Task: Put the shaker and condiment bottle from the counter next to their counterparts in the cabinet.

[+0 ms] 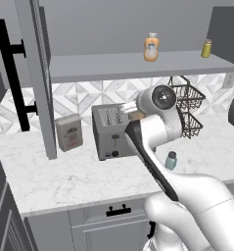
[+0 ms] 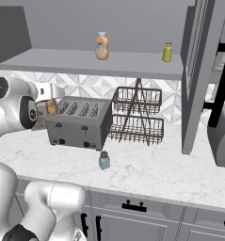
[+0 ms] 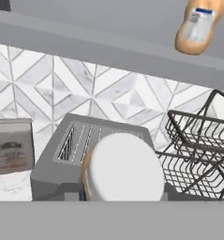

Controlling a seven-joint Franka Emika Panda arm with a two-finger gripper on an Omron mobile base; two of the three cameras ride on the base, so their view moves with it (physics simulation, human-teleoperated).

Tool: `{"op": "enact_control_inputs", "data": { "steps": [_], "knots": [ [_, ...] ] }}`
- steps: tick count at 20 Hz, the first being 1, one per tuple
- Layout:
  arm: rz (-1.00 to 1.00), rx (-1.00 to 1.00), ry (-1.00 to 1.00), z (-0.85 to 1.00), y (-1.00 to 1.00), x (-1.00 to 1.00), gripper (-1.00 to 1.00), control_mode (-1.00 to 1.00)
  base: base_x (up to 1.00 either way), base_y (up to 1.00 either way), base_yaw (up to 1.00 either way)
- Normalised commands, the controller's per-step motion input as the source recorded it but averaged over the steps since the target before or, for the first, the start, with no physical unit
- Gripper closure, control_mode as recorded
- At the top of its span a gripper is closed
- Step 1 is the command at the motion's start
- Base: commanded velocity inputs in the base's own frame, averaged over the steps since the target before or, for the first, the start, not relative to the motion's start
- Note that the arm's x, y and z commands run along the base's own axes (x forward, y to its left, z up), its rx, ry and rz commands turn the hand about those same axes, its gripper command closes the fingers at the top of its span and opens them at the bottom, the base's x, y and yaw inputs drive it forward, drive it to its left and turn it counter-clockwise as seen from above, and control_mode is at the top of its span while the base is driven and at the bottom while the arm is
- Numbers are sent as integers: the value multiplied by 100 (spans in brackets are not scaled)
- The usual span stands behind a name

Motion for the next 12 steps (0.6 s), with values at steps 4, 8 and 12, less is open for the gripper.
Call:
{"op": "enact_control_inputs", "data": {
  "steps": [4,8,12],
  "knots": [
    [-16,21,0,87,-24,0,100,-100,0,0,0],
    [-12,9,-4,68,-20,0,100,-100,0,0,0],
    [-7,0,-15,51,-9,-16,100,-100,0,0,0]
  ]
}}
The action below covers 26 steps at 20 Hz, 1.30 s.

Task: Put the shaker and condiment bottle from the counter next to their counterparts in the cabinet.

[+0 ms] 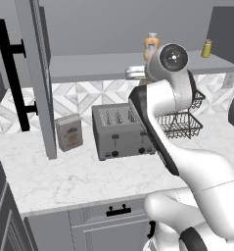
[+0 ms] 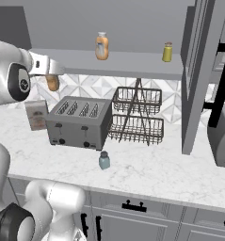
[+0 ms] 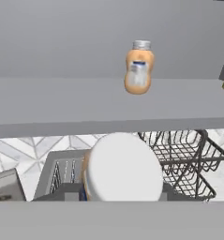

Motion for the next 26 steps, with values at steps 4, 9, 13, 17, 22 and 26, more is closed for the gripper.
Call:
{"op": "enact_control_inputs", "data": {
  "steps": [4,9,13,17,22,26],
  "knots": [
    [-3,0,-17,36,-3,-20,100,-100,0,0,0],
    [-1,0,-4,28,-4,5,100,-100,0,0,0],
    [-1,0,0,35,-16,25,100,-100,0,0,0],
    [0,0,0,24,0,37,100,-100,0,0,0],
    [0,-6,-3,7,0,14,100,-100,0,0,0],
    [0,-20,-18,0,0,0,100,-100,0,0,0]
  ]
}}
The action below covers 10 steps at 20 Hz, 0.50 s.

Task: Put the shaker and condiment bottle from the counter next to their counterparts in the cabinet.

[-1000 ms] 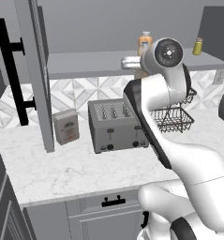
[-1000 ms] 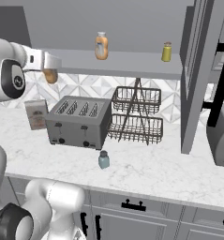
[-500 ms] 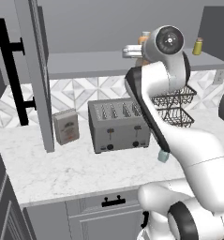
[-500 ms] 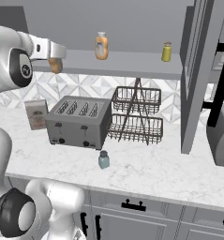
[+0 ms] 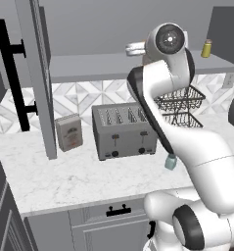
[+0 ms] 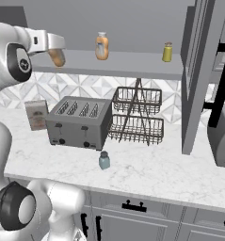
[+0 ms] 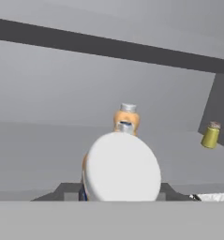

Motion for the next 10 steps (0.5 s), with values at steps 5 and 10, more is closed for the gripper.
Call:
{"op": "enact_control_inputs", "data": {
  "steps": [5,10],
  "knots": [
    [0,-10,-8,0,0,1,100,-100,0,0,0],
    [0,0,7,-9,-7,27,100,-100,0,0,0]
  ]
}}
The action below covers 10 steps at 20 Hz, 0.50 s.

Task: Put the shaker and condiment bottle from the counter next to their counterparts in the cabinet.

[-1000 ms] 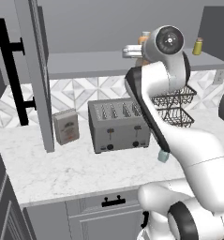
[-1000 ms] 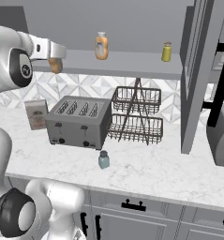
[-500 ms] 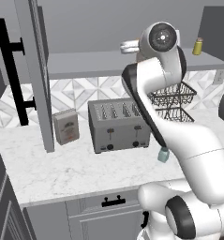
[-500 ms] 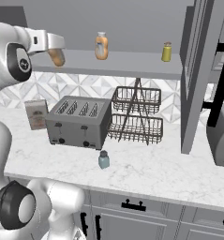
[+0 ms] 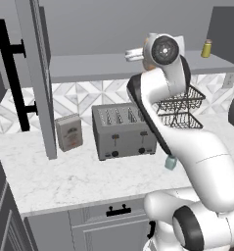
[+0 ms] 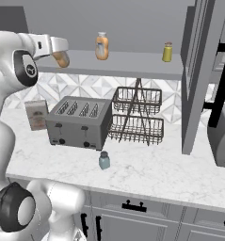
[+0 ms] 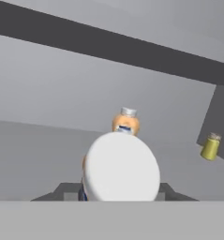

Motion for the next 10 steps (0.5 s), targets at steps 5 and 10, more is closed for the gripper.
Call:
{"op": "enact_control_inputs", "data": {
  "steps": [5,10],
  "knots": [
    [0,0,16,-9,-18,46,100,-100,0,0,0],
    [0,0,19,-1,-16,58,100,-100,0,0,0]
  ]
}}
